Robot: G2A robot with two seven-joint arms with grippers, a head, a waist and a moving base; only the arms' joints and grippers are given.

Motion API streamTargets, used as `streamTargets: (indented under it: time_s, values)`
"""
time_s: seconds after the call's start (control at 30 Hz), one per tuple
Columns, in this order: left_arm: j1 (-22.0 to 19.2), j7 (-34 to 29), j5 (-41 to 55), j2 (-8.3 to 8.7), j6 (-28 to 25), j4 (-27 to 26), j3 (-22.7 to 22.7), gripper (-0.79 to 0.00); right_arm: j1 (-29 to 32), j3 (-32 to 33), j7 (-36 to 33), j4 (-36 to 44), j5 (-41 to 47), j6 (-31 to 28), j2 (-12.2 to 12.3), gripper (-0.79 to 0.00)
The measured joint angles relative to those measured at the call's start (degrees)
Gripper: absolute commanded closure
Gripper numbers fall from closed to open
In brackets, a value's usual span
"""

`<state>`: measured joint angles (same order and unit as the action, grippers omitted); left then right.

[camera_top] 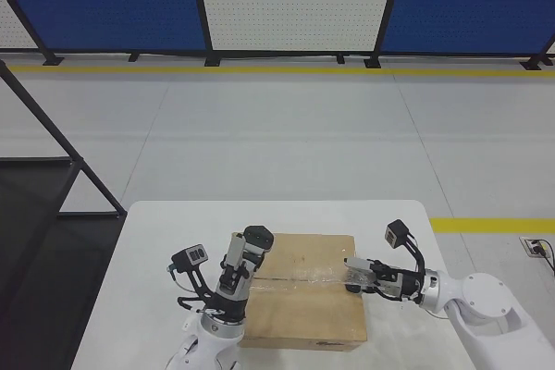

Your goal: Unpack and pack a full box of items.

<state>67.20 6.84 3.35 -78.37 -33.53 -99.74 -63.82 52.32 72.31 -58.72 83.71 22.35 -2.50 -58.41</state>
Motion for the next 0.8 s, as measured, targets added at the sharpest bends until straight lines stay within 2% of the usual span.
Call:
streamTargets:
  time_s: [0.4,0.8]
  values:
    - [2.3,-1.3,0.7,-0.12,-1.0,-1.0,-3.0,-0.785,1.0,1.4,0.0,1.3,0.0,0.0,0.3,-0.785]
    - [2.6,-2.1,0.5,-0.64,-0.7,-0.9,-3.3,-0.785,3.9,4.1,-0.2,3.4,0.3,0.7,1.0,-0.785]
